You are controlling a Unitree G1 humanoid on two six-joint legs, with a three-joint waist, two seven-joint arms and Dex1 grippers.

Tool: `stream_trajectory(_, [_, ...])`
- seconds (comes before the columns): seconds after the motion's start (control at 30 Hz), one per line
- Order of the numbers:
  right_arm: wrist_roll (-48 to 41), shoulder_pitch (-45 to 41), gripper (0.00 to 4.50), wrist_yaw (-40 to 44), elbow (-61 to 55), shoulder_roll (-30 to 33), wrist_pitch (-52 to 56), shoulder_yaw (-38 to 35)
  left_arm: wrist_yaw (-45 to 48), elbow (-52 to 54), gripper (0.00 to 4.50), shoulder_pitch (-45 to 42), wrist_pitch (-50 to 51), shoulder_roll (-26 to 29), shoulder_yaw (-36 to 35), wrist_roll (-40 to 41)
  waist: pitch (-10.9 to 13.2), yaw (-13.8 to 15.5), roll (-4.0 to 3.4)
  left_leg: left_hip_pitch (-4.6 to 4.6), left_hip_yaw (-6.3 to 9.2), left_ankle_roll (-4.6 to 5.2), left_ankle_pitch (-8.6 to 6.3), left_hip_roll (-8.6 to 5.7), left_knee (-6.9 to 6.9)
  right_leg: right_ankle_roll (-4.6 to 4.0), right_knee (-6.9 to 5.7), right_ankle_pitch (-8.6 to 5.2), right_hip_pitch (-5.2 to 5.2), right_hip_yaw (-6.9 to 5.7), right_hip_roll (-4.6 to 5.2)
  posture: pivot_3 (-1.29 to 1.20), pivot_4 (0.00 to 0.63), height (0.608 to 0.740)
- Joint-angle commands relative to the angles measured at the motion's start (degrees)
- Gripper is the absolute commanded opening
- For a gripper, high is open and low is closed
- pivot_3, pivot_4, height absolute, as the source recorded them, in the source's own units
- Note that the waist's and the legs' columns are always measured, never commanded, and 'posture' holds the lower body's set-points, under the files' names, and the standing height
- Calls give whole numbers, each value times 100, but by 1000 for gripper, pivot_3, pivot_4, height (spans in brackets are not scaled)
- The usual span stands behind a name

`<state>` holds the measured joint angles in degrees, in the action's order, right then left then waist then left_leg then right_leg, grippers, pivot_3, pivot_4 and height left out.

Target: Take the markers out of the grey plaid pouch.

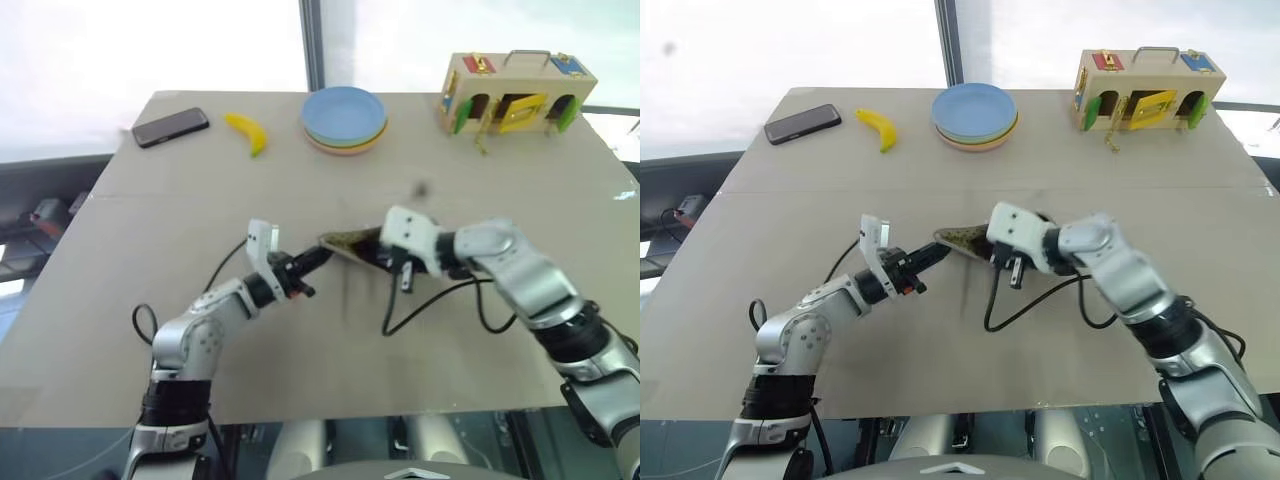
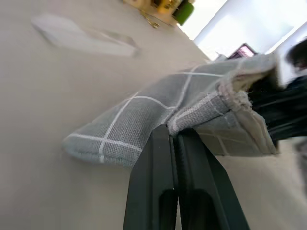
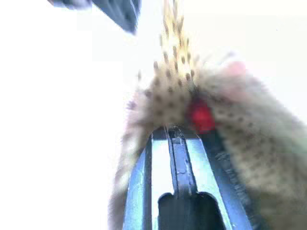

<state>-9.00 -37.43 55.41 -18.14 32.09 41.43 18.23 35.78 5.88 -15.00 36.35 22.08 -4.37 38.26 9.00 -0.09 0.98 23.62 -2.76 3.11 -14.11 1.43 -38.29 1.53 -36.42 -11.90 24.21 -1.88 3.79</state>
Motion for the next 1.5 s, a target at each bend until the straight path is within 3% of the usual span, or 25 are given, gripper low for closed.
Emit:
stream_trajectory(0.03, [-465, 72, 36, -76, -386, -20, 73, -639, 95, -184, 0, -90, -504, 77, 119, -513, 0, -6, -1, 5, 0, 0, 0, 0, 1, 0, 1, 0, 6, 0, 0, 0, 150, 740])
stream_trajectory(0.23, [-845, 203, 36, -707, -578, -439, 247, -1111, 209, -197, 0, -115, -676, -26, 117, -636, 1, -5, -1, 21, -2, 3, -2, -2, 11, 0, 18, 0, 13, -2, 7, 0, 150, 740])
stream_trajectory(0.37, [109, 92, 36, -678, -62, 113, -291, -165, 326, -10, 0, -70, -1, -122, -132, 101, 1, 7, 0, 22, 0, 4, -1, -12, 7, 2, 18, -1, 11, -10, 19, 0, 150, 740])
stream_trajectory(0.53, [453, -17, 2127, -703, 492, 55, -532, 260, 188, 132, 0, -152, 1090, -294, -601, 1304, 4, -31, 1, 22, -4, 7, -1, -12, 4, 6, 19, -2, 12, -24, 1, 0, 150, 740])
stream_trajectory(0.73, [395, -283, 2127, -790, 741, -98, -271, 114, 9, 391, 0, -99, 1773, -299, -778, 2009, 8, -49, 4, 21, 1, 7, -1, -9, 5, 30, 13, 11, 12, -26, -31, 0, 150, 740])
stream_trajectory(0.97, [-1619, -421, 2127, -262, 86, -98, 2470, -1123, 291, 474, 0, 200, 1767, 18, -596, 1812, 10, -36, 5, 21, 2, 6, -1, -10, 5, 29, 14, 11, 10, -25, -25, 0, 150, 740])
stream_trajectory(1.23, [-2438, -370, 2127, -695, 136, -294, 3458, -1813, 520, 555, 0, 315, 1619, 94, -444, 1647, 10, -38, 4, 20, 2, 6, -2, -10, 6, 5, 15, -2, 12, -24, 4, 0, 150, 740])
stream_trajectory(1.37, [-2158, -492, 2127, -1326, 522, -626, 3375, -1602, 601, 602, 0, 302, 1675, 93, -413, 1717, 10, -49, 4, 21, 2, 6, -2, -10, 7, 4, 14, -2, 13, -20, 4, 0, 150, 740])
stream_trajectory(1.5, [-1263, -374, 2127, -1562, 594, -390, 2401, -302, 487, 526, 0, 247, 2335, 12, -649, 2540, 10, -58, 3, 22, 1, 6, -2, -10, 7, 5, 15, -2, 13, -16, 2, 0, 150, 740])
